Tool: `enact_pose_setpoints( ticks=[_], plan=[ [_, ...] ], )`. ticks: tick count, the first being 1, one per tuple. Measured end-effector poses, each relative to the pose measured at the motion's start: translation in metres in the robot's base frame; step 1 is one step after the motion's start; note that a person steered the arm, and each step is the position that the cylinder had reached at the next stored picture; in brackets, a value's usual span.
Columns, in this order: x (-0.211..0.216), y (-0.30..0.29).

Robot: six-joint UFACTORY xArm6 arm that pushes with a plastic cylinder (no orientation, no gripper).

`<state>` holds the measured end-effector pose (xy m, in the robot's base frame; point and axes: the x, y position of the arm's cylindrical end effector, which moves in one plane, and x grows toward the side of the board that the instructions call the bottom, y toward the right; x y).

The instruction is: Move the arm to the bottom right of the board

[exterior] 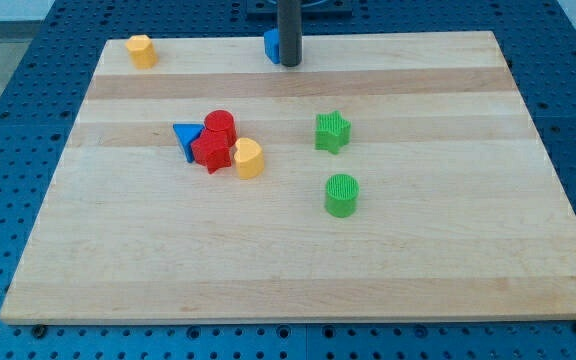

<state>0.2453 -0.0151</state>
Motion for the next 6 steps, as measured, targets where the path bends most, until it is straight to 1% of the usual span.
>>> enact_pose_setpoints(
  ticks=[1, 3, 4, 5, 6],
  plan=[
    [0.001, 0.005],
    [0.078, 0.182],
    [0.142, 0.235],
    [0.207, 0.243],
    [0.285, 0.243]
  ],
)
